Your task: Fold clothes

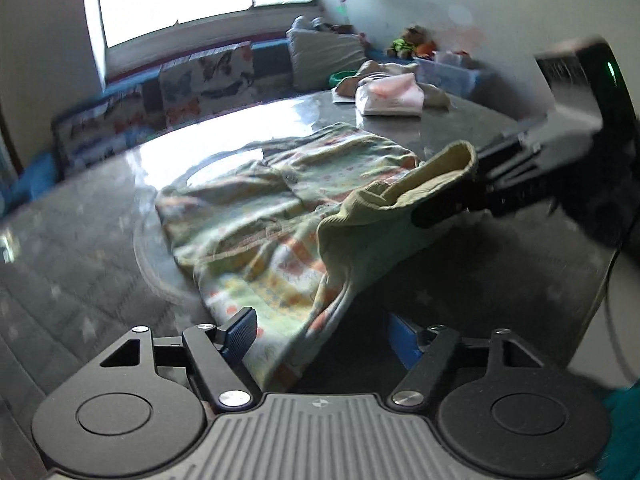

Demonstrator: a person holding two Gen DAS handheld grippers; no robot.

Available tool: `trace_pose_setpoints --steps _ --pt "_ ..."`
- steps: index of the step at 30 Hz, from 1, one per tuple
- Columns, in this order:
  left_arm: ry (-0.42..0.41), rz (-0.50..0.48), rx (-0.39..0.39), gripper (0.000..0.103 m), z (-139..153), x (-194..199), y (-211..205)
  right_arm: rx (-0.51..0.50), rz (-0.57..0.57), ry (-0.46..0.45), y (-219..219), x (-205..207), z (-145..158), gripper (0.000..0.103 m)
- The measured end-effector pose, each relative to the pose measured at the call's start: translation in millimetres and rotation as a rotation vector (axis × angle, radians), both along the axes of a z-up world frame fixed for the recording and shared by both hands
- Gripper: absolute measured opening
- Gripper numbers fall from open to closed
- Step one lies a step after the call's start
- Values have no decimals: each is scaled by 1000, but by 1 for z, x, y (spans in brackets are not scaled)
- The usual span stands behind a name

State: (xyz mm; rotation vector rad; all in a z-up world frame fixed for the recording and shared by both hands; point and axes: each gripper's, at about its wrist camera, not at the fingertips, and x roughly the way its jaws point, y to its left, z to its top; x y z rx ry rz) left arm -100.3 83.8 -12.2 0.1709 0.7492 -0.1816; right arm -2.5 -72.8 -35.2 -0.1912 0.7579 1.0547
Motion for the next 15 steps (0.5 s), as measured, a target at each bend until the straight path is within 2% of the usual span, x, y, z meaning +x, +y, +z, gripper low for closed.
trace_pose_setpoints --steps 5,8,10,15 --pt "-52 -109 170 70 -12 0 -17 9 -20 -3 0 0 2 19" --pt "-38 -134 240 55 -23 4 -17 19 -28 -7 -2 0 3 17" --pt "-31 -148 274 38 -29 6 -16 21 -30 -13 -2 -1 4 16" --pt "-22 -153 271 12 -29 4 -4 29 -25 -37 -3 -8 3 11"
